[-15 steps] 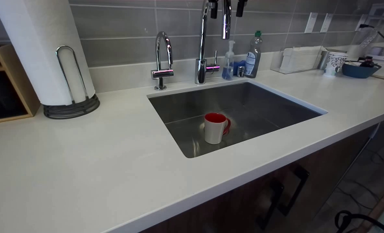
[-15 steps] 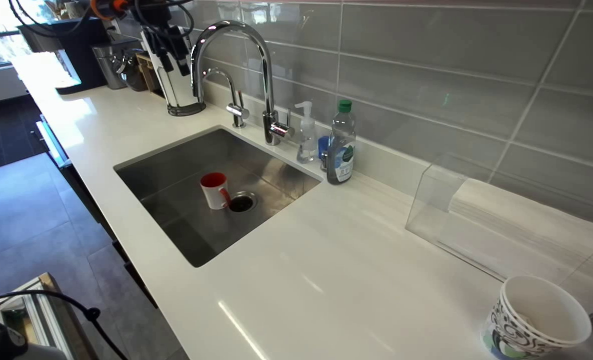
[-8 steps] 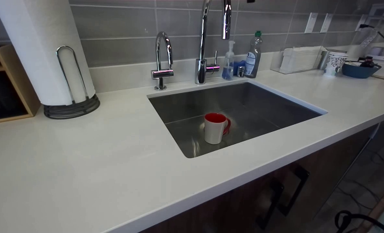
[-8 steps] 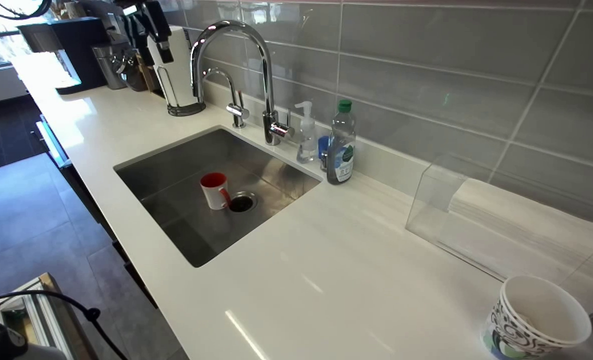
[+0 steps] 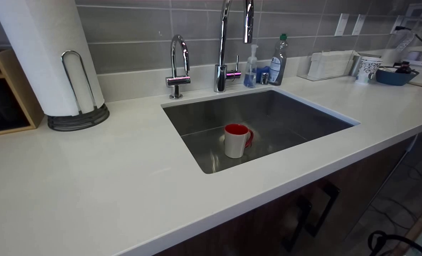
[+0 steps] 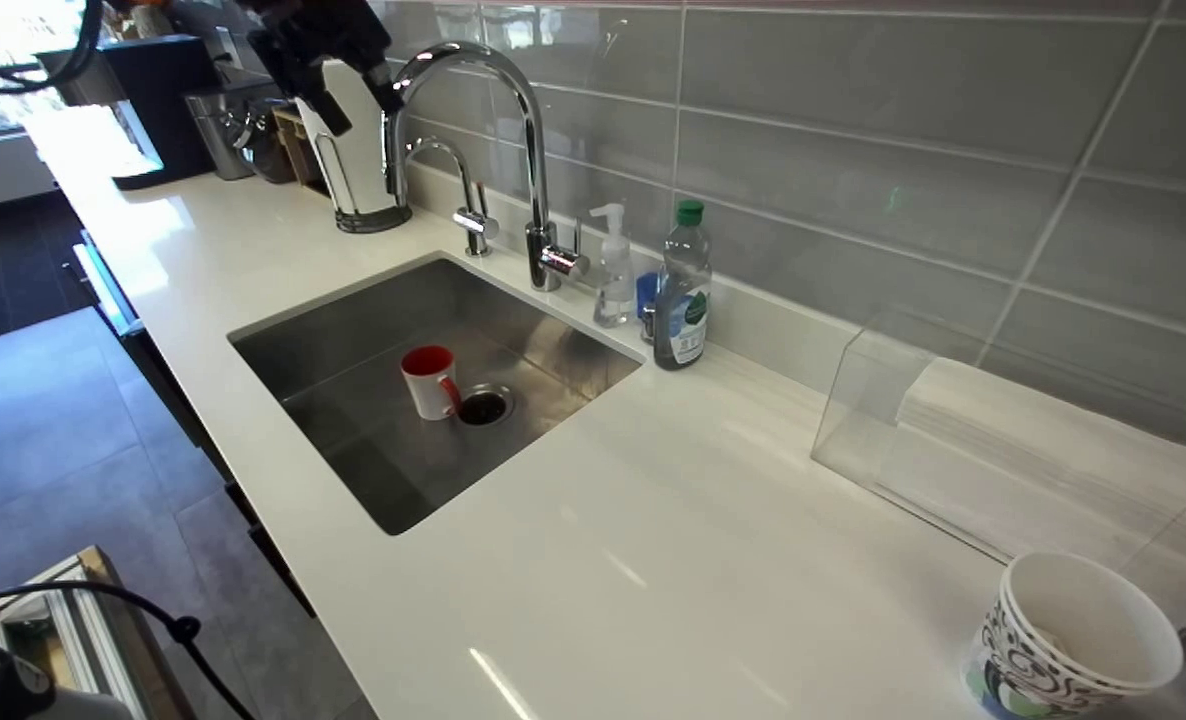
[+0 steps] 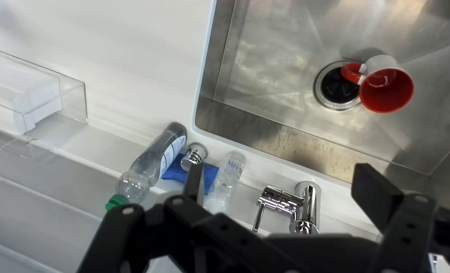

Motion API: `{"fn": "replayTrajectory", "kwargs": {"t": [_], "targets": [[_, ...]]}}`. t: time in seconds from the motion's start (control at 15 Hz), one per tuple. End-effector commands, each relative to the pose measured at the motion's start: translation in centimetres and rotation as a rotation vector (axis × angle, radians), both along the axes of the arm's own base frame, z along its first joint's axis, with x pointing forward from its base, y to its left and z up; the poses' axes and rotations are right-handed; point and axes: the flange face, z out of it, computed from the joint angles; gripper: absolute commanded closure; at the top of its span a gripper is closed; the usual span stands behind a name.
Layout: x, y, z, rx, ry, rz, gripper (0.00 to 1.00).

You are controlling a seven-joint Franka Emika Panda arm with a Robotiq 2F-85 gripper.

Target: Put the cup in the sink

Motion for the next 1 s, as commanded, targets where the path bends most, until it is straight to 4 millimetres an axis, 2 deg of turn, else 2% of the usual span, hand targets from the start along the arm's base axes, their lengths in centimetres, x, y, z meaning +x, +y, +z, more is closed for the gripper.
{"fn": "replayTrajectory", "kwargs": {"t": [0.0,0.07,0.2,0.93], "targets": [[0.0,-1.4,-0.9,0.019,-0.022,0.016,0.0],[0.0,-2.6,-2.0,0.033,-0.033,0.028,0.0],[-0.2,-3.6,-3.2,0.042,-0.039,0.034,0.0],[-0.4,-3.3,-3.1,0.043,-0.045,0.041,0.0]]}}
